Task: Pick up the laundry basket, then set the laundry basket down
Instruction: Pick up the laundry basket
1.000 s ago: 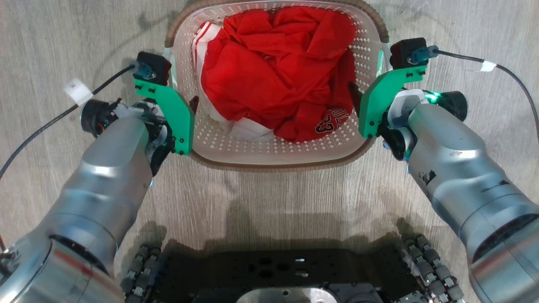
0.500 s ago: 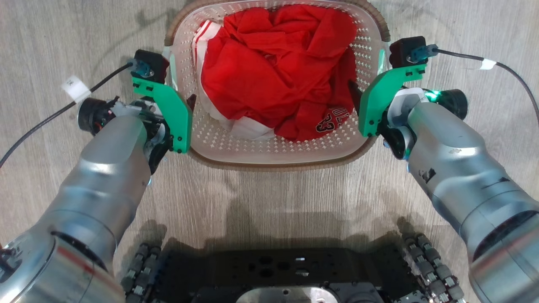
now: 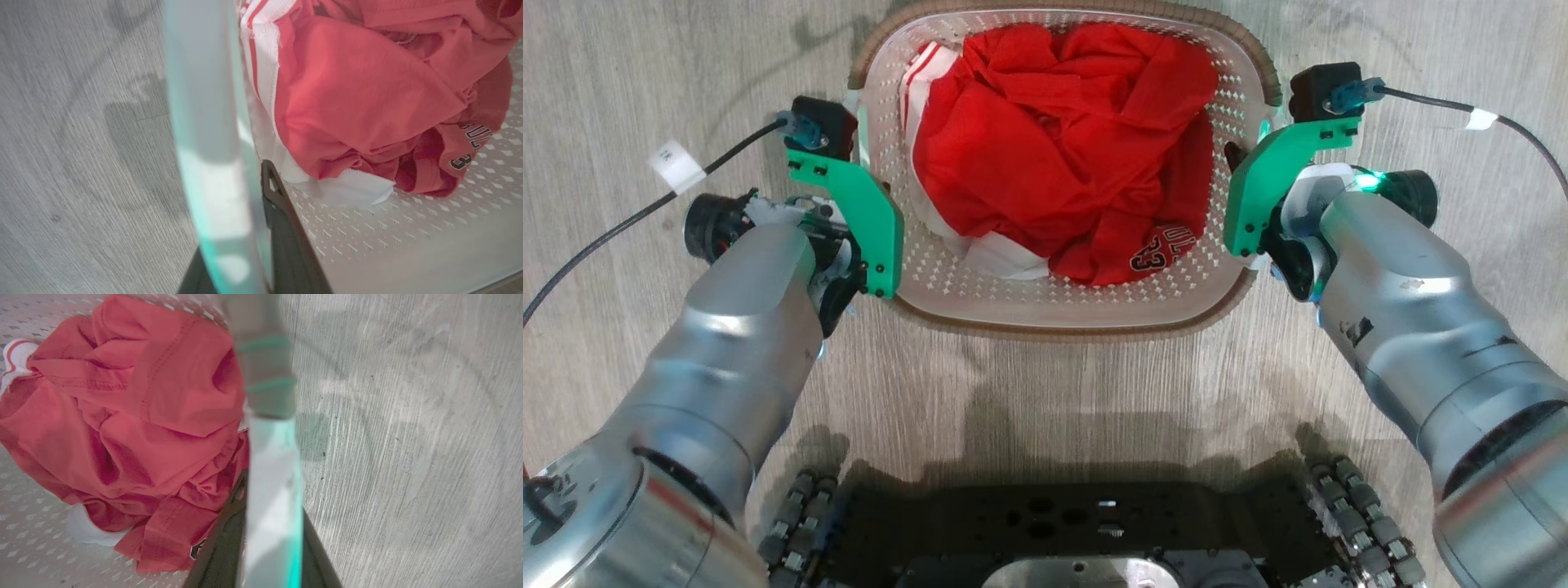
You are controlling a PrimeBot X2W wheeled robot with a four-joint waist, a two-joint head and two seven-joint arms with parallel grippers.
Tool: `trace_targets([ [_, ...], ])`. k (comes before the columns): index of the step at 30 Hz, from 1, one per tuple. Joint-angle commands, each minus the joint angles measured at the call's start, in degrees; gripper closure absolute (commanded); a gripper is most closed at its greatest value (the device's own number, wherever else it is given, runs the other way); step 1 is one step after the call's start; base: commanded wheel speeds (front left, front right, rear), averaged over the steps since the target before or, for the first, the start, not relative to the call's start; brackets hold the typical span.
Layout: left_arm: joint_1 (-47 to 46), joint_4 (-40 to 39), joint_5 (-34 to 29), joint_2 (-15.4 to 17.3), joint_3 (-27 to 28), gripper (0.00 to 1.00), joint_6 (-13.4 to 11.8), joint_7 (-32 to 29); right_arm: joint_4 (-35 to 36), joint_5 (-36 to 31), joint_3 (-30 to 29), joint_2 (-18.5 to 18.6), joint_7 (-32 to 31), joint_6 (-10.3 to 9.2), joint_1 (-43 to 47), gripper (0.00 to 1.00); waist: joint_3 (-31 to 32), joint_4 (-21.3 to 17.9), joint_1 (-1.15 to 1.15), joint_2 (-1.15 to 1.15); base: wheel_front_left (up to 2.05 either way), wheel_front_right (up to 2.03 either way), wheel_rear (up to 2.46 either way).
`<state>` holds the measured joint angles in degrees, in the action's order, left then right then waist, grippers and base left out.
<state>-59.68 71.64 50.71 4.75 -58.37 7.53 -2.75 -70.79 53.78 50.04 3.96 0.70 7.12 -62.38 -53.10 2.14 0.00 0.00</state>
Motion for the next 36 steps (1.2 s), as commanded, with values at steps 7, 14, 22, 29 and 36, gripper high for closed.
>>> trace_targets([
  [7,1.2,-1.4,2.2,1.6,-1.9,1.0,0.0,-2.1,-0.5,0.1,2.7,-1.1,0.2,0.36,1.4,1.0,0.9,0.1,0.0,0.0,0.0,0.0,0.0],
  [14,2.3,-3.3,4.1,1.9,-4.4,1.0,0.0,-4.2,-1.0,-0.2,4.6,-1.1,-1.6,0.36,1.0,1.0,3.1,0.1,0.0,0.0,0.0,0.0,0.0],
  [22,4.1,-4.9,7.6,2.5,-7.7,1.0,0.0,-7.2,-1.1,-0.3,7.4,-1.1,-6.6,0.36,1.9,1.0,9.2,0.2,0.0,0.0,0.0,0.0,0.0],
  [29,6.2,-6.0,11.1,2.7,-9.6,1.0,0.0,-10.3,-0.7,0.9,8.8,-1.1,-9.5,0.36,4.9,1.0,16.4,0.6,0.0,0.0,0.0,0.0,0.0],
  [36,11.1,-6.3,13.4,2.9,-11.6,1.0,0.0,-12.3,0.8,3.2,10.5,-1.1,-12.5,0.36,11.0,1.0,26.7,0.9,0.0,0.0,0.0,0.0,0.0],
])
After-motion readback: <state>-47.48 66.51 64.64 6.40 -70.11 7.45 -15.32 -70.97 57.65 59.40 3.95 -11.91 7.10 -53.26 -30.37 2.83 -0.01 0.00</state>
